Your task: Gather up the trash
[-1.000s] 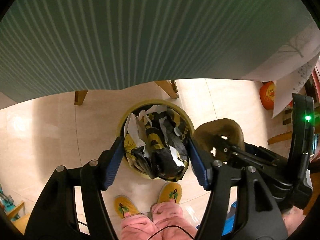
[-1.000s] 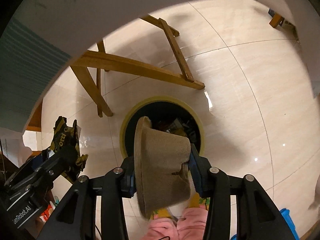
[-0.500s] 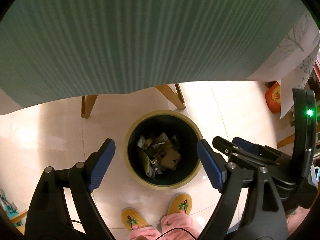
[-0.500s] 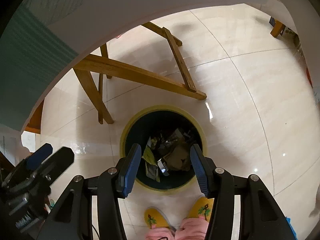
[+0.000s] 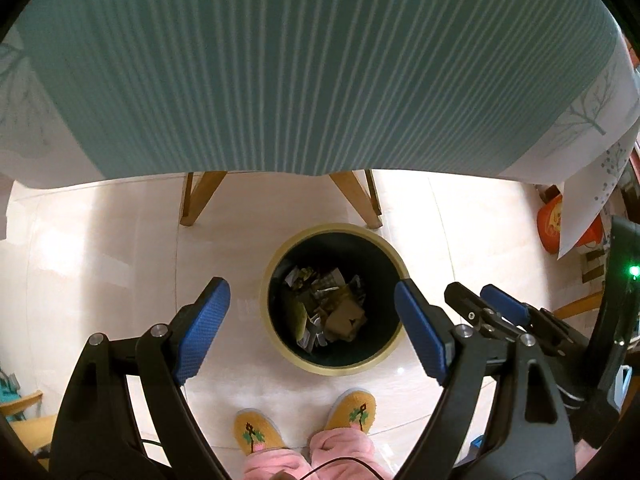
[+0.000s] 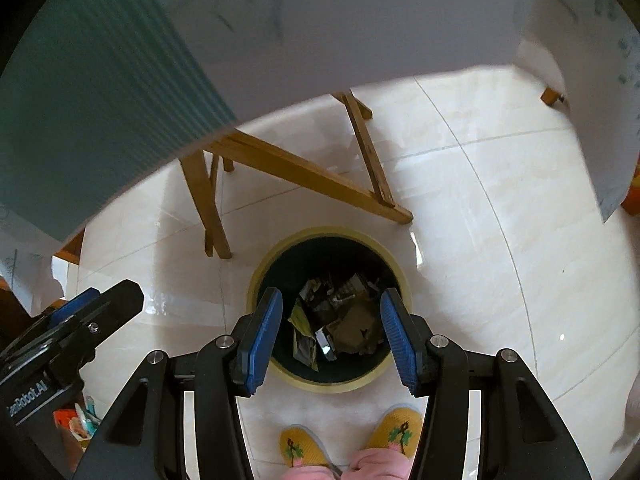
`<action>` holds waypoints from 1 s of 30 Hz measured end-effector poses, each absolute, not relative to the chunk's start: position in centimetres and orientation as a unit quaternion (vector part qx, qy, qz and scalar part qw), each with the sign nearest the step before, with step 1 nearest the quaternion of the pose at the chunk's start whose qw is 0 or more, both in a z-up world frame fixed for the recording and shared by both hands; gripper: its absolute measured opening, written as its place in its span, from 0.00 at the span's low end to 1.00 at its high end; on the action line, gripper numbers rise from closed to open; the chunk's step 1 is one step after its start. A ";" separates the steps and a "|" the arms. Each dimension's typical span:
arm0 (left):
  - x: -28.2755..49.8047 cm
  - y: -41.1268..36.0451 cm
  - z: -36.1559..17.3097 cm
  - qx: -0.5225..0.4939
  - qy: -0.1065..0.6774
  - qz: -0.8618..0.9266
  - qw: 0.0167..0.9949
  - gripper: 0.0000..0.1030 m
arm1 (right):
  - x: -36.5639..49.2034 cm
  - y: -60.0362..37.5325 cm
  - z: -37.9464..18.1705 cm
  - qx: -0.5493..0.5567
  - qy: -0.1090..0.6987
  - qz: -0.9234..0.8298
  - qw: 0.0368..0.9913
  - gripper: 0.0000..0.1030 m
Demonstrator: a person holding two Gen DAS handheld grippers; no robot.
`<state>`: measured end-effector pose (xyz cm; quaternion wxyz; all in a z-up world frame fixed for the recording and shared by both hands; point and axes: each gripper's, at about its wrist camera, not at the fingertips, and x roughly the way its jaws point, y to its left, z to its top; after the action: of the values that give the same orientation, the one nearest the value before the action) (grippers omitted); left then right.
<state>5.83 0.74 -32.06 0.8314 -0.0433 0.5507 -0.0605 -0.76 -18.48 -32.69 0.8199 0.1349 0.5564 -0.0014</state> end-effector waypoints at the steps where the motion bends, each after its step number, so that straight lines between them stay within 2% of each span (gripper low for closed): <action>1: 5.4 0.8 -31.6 -0.045 0.550 -0.058 0.832 0.80 | -0.9 -18.4 -31.8 0.134 0.552 0.001 0.823 0.51; 11: 3.9 1.6 -24.7 -0.060 0.533 -0.037 0.843 0.80 | -2.1 -18.4 -23.0 0.128 0.522 0.006 0.843 0.51; 30: 2.0 2.4 -4.4 -0.061 0.471 0.003 0.880 0.80 | -2.1 -18.5 -1.4 0.094 0.463 0.046 0.880 0.51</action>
<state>1.96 2.43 -4.45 0.8799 -0.0611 0.4711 0.0030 -2.08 -18.53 -1.45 0.8804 0.0937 0.4625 0.0460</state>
